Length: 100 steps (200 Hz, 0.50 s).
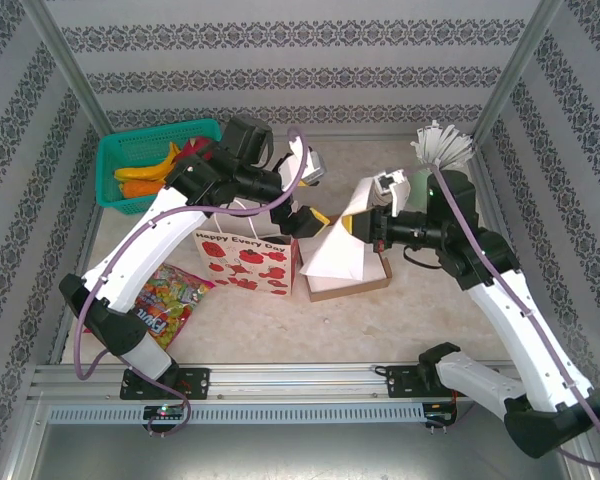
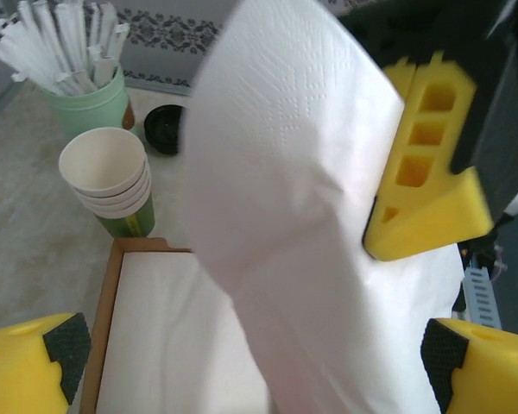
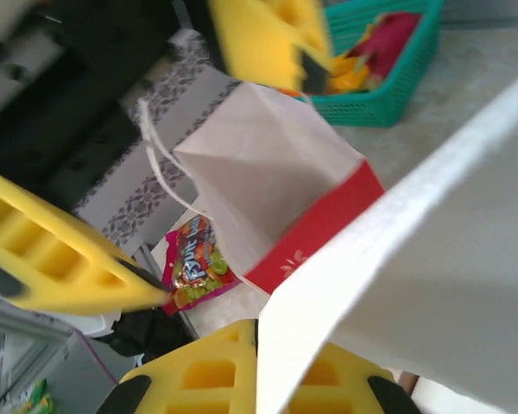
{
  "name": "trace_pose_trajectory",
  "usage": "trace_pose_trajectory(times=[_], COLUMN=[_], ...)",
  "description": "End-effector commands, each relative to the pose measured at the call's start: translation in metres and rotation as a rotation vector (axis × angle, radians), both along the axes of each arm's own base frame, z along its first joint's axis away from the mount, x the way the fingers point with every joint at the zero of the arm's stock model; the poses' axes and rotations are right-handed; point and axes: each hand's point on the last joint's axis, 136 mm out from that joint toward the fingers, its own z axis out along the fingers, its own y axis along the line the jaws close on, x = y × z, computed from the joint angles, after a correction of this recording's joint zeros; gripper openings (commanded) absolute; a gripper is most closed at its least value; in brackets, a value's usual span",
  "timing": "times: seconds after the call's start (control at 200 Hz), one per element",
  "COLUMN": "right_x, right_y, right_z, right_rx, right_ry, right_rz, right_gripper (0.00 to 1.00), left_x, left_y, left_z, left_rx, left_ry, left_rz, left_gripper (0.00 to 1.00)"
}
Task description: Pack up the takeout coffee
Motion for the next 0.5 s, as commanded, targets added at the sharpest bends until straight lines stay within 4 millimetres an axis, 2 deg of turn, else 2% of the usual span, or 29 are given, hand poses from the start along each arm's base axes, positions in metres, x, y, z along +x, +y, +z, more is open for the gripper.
trace_pose_trajectory(times=[0.0, 0.07, 0.245, 0.315, 0.38, 0.455, 0.495], right_x=[-0.005, -0.002, -0.001, -0.004, -0.005, -0.005, -0.005], right_y=[0.017, 0.027, 0.045, 0.051, 0.054, 0.054, 0.053], right_z=[0.031, 0.046, 0.085, 0.096, 0.103, 0.108, 0.110], right_rx=[0.004, 0.012, 0.076, 0.090, 0.095, 0.093, 0.085], right_ry=[-0.159, -0.220, -0.369, -0.410, -0.441, -0.463, -0.476], right_rz=[0.112, 0.143, 0.198, 0.227, 0.247, 0.247, 0.244], right_gripper=[0.00, 0.00, 0.00, 0.00, 0.00, 0.00, 0.00], left_x=[-0.022, -0.029, -0.020, -0.024, -0.024, -0.021, -0.021], left_y=[-0.010, -0.010, -0.007, -0.008, -0.007, -0.004, -0.002], left_z=[0.019, 0.021, 0.015, 0.017, 0.021, 0.025, 0.027], left_rx=[-0.081, -0.102, -0.075, -0.086, -0.091, -0.080, -0.075], left_ry=[-0.102, -0.081, -0.077, -0.066, -0.078, -0.107, -0.119], left_rz=[-0.174, -0.199, -0.130, -0.148, -0.145, -0.119, -0.107], left_gripper=[1.00, 1.00, 1.00, 0.95, 0.82, 0.53, 0.40])
